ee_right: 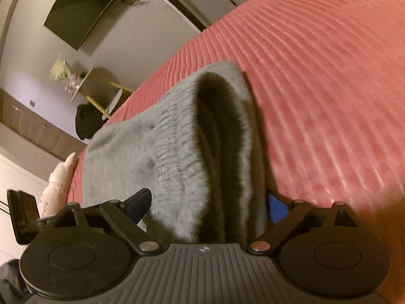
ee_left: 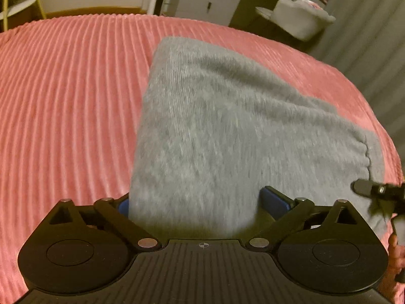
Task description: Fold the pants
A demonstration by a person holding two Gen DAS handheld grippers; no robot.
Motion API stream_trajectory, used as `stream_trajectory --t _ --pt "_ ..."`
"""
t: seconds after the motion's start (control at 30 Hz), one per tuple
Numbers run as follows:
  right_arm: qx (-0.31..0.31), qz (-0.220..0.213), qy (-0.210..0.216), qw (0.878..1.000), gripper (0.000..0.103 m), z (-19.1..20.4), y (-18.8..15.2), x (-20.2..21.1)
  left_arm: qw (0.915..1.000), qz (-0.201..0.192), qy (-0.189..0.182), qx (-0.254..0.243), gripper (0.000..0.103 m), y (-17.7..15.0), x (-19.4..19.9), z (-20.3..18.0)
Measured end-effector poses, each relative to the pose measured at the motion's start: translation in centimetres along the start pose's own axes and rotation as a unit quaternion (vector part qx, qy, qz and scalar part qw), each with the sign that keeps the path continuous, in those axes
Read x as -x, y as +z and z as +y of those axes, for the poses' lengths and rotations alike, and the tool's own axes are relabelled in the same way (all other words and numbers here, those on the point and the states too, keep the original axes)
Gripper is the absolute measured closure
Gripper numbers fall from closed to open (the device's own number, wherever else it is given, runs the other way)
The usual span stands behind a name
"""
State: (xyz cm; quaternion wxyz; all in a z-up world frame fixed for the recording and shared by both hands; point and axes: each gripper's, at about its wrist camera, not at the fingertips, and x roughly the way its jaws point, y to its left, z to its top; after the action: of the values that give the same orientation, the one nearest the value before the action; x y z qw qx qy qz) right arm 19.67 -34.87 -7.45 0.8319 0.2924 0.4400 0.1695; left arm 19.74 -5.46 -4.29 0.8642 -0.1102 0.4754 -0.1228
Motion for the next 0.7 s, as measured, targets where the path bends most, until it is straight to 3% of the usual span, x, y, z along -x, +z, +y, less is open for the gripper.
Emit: stream_trajectory --t 0.1,0.13,0.2,0.27,0.33,0.47,0.63,0.7 --pt "0.03 -0.005 -0.011 0.999 0.015 1.1 0.0 -0.5 0.9999 -0.011 0.006 0.003 0.002 0.3 -0.4 -0.4" --pt "0.042 -0.008 -0.013 0.999 0.023 1.2 -0.1 -0.4 0.9999 -0.014 0.005 0.0 0.003 0.2 -0.4 -0.5" --pt "0.04 -0.008 0.001 0.999 0.032 0.8 0.0 -0.3 0.9998 -0.018 0.004 -0.011 0.005 0.0 -0.2 -0.6" --pt "0.032 -0.003 0.019 0.999 0.035 0.2 0.0 0.0 0.9997 -0.02 0.0 -0.016 0.009 0.0 0.1 -0.5" --pt "0.029 0.003 0.024 0.999 0.033 -0.1 0.3 0.1 0.9997 -0.018 -0.002 -0.017 0.014 0.2 0.2 -0.5" --pt "-0.009 0.021 0.069 0.997 0.004 -1.1 1.3 -0.3 0.9997 -0.01 -0.002 -0.02 0.012 0.6 0.0 -0.3" --pt "-0.003 0.022 0.043 0.999 0.004 0.1 1.8 -1.4 0.9999 -0.012 0.005 -0.012 0.007 1.0 -0.8 -0.7" --pt "0.001 0.009 0.02 1.0 0.014 0.3 1.2 -0.9 0.9997 -0.016 0.006 -0.017 0.015 1.1 -0.7 -1.0"
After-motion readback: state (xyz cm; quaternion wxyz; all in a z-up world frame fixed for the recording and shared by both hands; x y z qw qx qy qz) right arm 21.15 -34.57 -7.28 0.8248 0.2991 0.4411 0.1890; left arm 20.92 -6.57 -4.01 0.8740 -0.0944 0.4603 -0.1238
